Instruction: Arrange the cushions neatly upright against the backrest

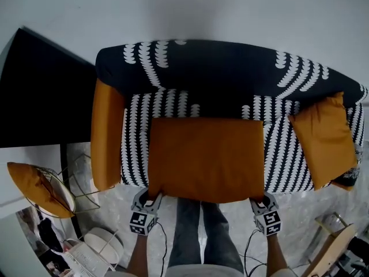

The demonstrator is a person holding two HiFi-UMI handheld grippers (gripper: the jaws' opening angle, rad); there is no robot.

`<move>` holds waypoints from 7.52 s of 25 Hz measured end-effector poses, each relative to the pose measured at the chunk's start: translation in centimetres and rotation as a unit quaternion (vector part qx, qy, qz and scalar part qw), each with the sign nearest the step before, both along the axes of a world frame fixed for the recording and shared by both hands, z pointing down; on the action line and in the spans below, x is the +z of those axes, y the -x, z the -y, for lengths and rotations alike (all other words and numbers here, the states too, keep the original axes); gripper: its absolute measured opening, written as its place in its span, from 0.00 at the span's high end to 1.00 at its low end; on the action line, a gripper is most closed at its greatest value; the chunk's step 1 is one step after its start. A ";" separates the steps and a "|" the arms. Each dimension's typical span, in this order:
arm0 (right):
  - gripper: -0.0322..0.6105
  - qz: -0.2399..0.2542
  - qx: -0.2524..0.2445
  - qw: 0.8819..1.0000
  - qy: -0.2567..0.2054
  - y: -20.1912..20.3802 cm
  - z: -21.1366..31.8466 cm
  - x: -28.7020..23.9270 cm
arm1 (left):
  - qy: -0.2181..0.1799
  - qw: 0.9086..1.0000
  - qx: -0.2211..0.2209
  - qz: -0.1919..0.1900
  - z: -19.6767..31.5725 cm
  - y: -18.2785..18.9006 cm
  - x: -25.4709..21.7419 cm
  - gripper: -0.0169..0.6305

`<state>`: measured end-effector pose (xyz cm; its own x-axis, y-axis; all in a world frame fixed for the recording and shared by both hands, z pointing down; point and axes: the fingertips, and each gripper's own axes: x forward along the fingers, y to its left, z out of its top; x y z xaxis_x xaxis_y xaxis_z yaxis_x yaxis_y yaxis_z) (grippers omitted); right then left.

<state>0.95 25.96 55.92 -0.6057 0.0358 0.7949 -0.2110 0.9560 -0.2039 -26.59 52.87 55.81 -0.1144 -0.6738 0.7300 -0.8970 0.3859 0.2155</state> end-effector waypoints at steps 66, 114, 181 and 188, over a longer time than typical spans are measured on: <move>0.74 0.206 0.248 0.916 -0.239 25.0 33.8 -18.3 | -0.183 0.934 0.139 0.274 36.9 30.4 -20.8 0.56; 0.90 0.095 0.548 0.805 -0.207 -44.2 43.1 -6.4 | -0.204 0.878 0.431 0.049 77.6 -33.3 -10.2 0.93; 0.73 0.193 0.300 0.929 -0.102 -26.7 54.2 -4.3 | -0.167 0.956 0.240 0.001 67.6 -17.9 -5.1 0.77; 0.72 0.182 0.225 0.951 -0.107 -18.5 56.1 -4.1 | -0.164 0.973 0.165 0.009 62.7 -13.3 -5.1 0.77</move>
<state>19.40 -30.10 51.84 -0.7579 -0.4314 0.4893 -0.5611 0.8137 -0.1516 -13.34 -9.88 50.73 0.1364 -0.8720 0.4701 -0.9654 -0.0105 0.2606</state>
